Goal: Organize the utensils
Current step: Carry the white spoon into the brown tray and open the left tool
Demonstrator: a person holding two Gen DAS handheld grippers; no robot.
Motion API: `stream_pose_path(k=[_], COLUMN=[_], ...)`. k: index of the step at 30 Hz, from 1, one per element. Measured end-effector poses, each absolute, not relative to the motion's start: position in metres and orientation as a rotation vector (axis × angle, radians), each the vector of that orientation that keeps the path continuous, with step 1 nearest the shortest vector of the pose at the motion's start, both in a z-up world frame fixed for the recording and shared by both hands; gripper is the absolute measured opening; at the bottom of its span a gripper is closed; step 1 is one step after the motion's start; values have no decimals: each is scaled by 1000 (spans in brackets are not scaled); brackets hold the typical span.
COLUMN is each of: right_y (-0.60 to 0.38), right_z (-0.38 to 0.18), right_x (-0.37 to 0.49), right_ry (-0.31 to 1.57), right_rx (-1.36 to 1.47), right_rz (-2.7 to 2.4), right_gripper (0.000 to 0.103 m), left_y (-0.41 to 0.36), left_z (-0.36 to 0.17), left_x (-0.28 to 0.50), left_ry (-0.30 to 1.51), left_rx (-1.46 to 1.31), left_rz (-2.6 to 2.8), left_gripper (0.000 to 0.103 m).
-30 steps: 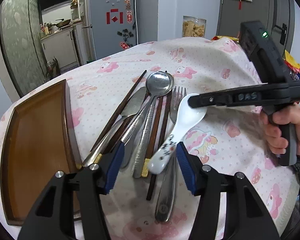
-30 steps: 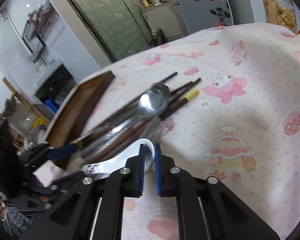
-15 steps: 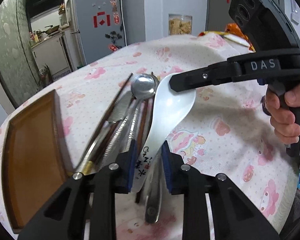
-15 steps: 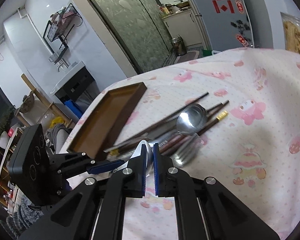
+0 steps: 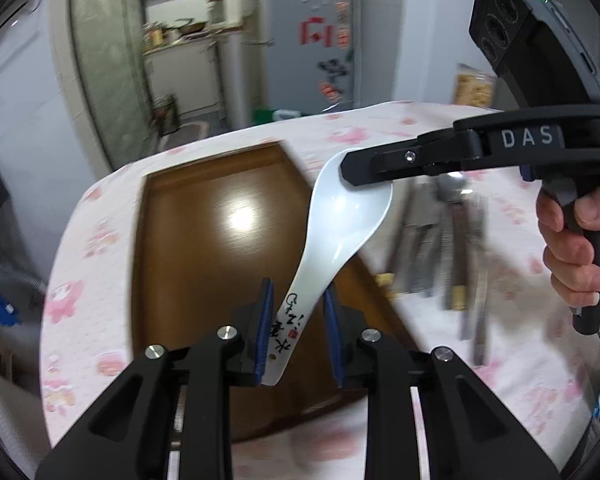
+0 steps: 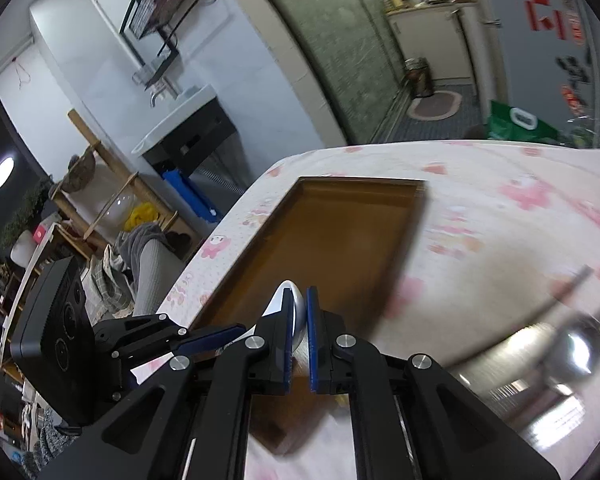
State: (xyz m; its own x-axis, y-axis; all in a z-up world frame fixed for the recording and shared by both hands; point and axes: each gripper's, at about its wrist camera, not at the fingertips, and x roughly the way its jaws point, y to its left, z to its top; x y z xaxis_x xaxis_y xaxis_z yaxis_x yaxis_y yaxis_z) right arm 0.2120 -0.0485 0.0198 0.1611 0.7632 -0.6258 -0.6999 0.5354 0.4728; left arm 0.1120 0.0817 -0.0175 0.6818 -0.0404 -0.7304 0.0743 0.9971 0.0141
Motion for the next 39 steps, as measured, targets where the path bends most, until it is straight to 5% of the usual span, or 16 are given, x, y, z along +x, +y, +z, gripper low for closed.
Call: stream_pose_path(k=[15,18,20,28,32,39], right_y=[9,13,12,-49,-111,-211], right_z=[-25,-27,-24,7,19,11], right_x=[239,236,234,219,224,220], right_ry=[1018,1025,1012,927,899,891], right_rx=[41,50,49,50,71,123], right_rz=[1015,1023,1017,978,911,794], right_gripper=[10,23,55,61,62,65], left_y=[117,119,119,116,105,56], left_z=[-45,-46,-46,-37,-25,-19], left_x=[130,130,130,121,106,87], left_ry=[877,873,874,841,792,737], left_rx=[56,34,26,26,34,46], left_rz=[26,30,29,31,1,-143], left_gripper=[27,27,27,26,60,72])
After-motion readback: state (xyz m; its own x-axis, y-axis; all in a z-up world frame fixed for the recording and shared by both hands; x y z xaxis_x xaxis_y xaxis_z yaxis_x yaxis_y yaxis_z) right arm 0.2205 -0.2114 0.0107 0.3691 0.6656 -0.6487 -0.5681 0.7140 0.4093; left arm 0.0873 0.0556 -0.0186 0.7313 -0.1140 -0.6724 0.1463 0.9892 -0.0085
